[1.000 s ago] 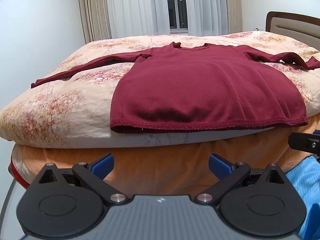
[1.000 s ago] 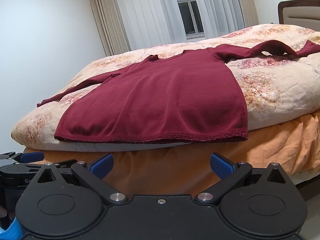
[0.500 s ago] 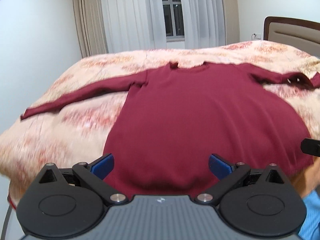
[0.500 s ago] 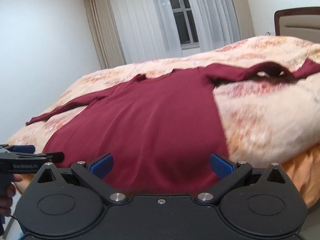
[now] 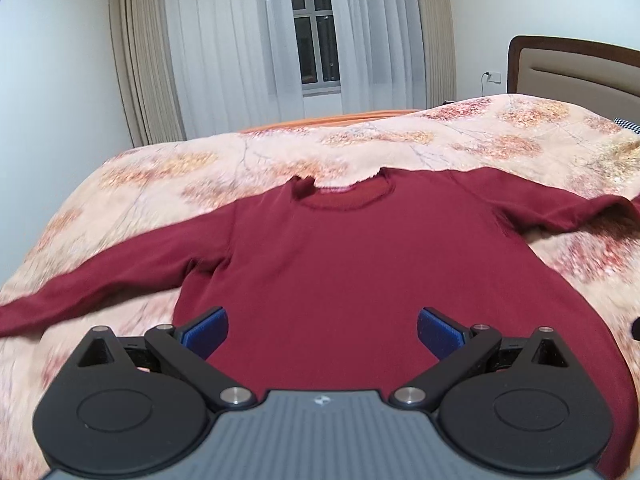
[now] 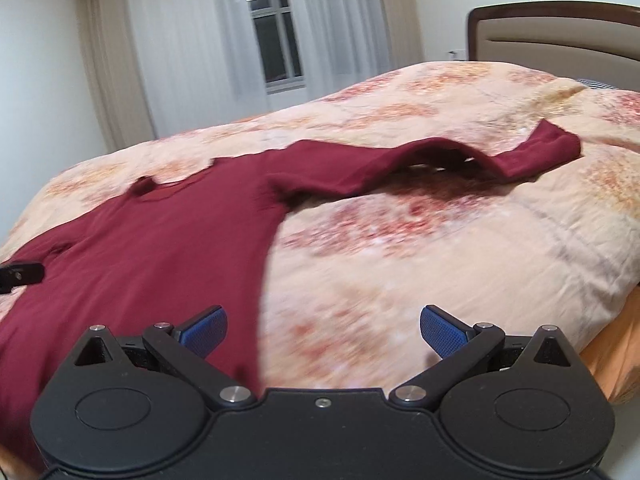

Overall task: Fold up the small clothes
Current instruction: 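Grasp the sleeve cuff nearest the right gripper and lift it, then fold the held sleeve across the sweater body and release it, then grasp the other sleeve cuff with the left gripper and lift it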

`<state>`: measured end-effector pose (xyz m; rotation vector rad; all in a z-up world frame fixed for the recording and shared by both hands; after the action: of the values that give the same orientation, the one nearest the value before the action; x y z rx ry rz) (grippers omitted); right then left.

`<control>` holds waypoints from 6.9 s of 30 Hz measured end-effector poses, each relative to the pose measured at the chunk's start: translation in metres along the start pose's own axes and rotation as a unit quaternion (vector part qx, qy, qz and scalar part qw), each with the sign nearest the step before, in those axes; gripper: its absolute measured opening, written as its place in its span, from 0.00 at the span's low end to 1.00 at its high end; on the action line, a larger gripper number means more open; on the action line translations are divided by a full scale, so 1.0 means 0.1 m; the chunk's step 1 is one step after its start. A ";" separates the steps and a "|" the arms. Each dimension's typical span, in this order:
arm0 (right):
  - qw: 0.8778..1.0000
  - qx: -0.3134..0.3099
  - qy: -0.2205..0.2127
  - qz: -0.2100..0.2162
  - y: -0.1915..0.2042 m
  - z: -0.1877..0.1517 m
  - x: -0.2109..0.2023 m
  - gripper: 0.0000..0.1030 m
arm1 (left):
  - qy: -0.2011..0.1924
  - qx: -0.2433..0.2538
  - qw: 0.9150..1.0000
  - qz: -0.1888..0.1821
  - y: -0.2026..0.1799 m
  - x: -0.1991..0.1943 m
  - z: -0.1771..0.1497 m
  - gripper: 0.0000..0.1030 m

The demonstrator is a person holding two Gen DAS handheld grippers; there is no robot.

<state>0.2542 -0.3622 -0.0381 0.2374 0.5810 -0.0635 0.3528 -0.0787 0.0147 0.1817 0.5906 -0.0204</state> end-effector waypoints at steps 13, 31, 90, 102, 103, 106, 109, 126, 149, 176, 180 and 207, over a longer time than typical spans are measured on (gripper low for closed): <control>0.996 -0.005 -0.012 -0.083 -0.57 0.36 0.50 1.00 | 0.019 -0.017 1.000 -0.009 -0.32 0.86 0.24 1.00; 0.976 0.069 -0.080 -0.191 -1.86 1.09 0.84 1.00 | 0.039 -0.044 0.998 -0.037 -0.39 1.19 -0.13 1.00; 0.938 -0.260 -0.020 0.226 3.37 0.96 2.05 0.07 | -0.005 -0.223 0.970 0.099 2.21 0.57 -0.15 1.00; 0.904 -0.327 0.013 0.274 3.57 0.50 2.07 0.50 | -0.006 -0.241 0.965 0.104 2.14 0.71 -0.09 1.00; 0.901 -0.327 0.013 0.283 3.55 0.50 2.02 0.62 | -0.006 -0.241 0.965 0.104 2.13 0.72 -0.08 1.00; 0.899 -0.315 0.013 0.305 3.37 0.54 1.85 0.72 | -0.009 -0.237 0.966 0.100 2.07 0.77 -0.05 1.00; 0.902 -0.306 0.004 0.306 3.10 0.62 1.72 0.88 | -0.017 -0.236 0.968 0.086 1.96 0.84 0.00 1.00; 0.963 -0.244 -0.103 -0.055 1.18 1.17 2.09 0.99 | 0.001 -0.172 0.983 0.066 0.95 1.70 0.36 1.00; 0.984 -0.110 -0.071 -0.122 0.45 0.96 2.44 0.99 | 0.014 -0.273 0.958 0.092 1.39 1.67 0.02 1.00; 0.972 -0.167 -0.051 0.158 1.68 0.31 0.94 1.00 | -0.048 -0.531 0.826 0.184 3.66 0.61 -0.92 0.99; 0.972 -0.193 -0.032 0.132 1.79 0.19 1.05 1.00 | -0.065 -0.554 0.807 0.197 3.71 0.66 -0.91 0.84; 0.977 -0.142 -0.013 0.159 1.58 0.11 1.24 1.00 | -0.239 -0.338 0.899 0.145 2.96 0.65 0.64 0.05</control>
<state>0.3834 -0.2109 -0.0647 0.0484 0.5137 0.3242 0.4631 0.2034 0.0791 -0.4105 0.0487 0.4180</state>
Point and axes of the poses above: each gripper's, at about its wrist camera, not at the fingertips, and x roughly the way its jaws point, y to its left, z to its top, the point moved 3 cm from there along x, roughly the way its jaws point, and after that the axes turned 5 degrees about z, right-handed, at the moved point
